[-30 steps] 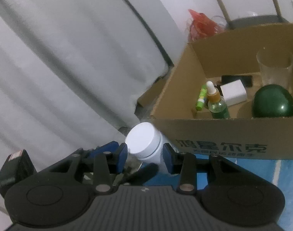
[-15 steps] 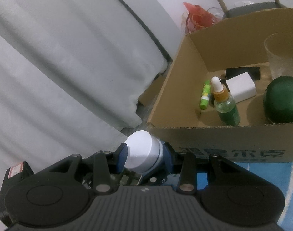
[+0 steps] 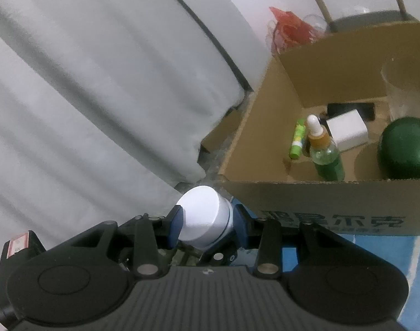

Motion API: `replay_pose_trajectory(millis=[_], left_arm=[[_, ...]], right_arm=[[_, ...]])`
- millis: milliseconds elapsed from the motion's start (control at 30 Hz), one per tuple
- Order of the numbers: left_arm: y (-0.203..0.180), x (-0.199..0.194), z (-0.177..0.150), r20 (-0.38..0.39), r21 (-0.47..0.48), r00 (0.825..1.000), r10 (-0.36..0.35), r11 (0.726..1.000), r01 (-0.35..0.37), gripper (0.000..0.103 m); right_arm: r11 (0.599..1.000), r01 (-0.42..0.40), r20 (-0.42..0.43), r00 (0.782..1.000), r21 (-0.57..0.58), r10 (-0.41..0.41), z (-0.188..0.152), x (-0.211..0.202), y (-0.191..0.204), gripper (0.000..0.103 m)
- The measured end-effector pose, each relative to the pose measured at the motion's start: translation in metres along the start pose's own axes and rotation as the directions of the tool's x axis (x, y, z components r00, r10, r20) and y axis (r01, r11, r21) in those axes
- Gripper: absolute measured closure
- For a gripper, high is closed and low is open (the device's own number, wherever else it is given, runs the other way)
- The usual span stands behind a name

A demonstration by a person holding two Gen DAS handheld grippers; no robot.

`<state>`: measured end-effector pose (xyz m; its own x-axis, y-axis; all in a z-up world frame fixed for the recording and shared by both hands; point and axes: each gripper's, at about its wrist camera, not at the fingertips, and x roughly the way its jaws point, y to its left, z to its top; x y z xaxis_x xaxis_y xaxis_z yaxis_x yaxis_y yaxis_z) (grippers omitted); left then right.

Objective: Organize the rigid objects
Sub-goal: 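Close the right gripper on the white lid of the jar, then carry the white jar into the box and open the right gripper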

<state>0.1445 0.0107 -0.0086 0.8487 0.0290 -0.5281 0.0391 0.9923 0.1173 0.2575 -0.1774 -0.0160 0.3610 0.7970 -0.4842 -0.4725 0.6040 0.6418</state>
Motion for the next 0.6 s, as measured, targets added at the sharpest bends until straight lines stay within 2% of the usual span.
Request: replay_pose_trajectory(millis=[400, 600], left_arm=[[-0.015, -0.034, 0.009, 0.072, 0.023, 0.997, 0.036, 0.999, -0.038, 0.050], [-0.027, -0.039, 0.006, 0.073, 0.019, 0.997, 0.001, 1.000, -0.002, 0.050]], right_arm=[[0.997, -0.036, 0.053, 0.998, -0.073, 0.040, -0.004, -0.031, 0.023, 0.060], [0.997, -0.035, 0.066, 0.997, -0.074, 0.039, -0.013, -0.047, 0.018, 0.060]])
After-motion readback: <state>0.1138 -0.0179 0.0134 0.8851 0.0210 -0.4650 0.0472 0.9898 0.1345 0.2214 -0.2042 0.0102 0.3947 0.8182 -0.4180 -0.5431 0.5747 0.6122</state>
